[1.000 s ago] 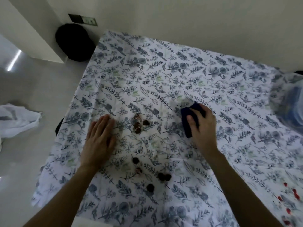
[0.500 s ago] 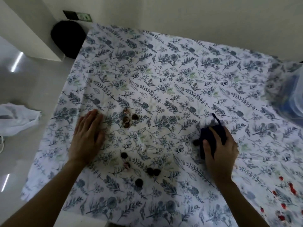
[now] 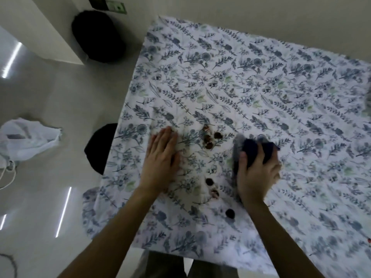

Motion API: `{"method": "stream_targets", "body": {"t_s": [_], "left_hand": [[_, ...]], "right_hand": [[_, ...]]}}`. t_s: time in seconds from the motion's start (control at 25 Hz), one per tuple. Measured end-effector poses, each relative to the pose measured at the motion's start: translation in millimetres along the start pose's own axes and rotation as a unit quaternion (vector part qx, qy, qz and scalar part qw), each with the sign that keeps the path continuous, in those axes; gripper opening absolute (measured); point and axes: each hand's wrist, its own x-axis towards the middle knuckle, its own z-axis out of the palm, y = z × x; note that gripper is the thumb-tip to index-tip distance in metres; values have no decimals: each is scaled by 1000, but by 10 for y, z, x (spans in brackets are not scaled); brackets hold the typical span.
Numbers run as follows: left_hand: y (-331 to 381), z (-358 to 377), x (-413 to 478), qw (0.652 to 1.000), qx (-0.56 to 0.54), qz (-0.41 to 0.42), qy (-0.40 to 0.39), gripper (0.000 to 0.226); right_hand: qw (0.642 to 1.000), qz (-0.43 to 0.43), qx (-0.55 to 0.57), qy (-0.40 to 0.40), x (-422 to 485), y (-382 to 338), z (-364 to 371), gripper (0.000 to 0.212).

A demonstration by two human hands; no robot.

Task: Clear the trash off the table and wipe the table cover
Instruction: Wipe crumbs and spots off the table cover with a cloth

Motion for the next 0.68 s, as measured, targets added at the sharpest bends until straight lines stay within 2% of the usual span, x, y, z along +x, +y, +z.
{"method": "stream_targets", "body": {"t_s": [0.16, 0.32, 0.44, 0.56, 0.68], "left_hand": [[-361, -128, -54, 994, 27, 101, -33, 52], [-498, -231, -130, 987, 73, 130, -58, 57], [-411, -226, -215, 988, 93, 98, -71, 64], [-322, -203, -313, 990, 103, 66, -71, 70], [-314, -210, -319, 989, 108, 61, -76, 70]], "right_hand": [[998, -42, -6, -40, -122, -759, 225, 54], [992, -105, 9, -72, -108, -968, 173, 46], [993, -112, -6, -44, -133, -613, -102, 46], [997, -58, -47, -2, -170, 64, -418, 49], [997, -19, -73, 15, -403, 736, -650, 64]]}}
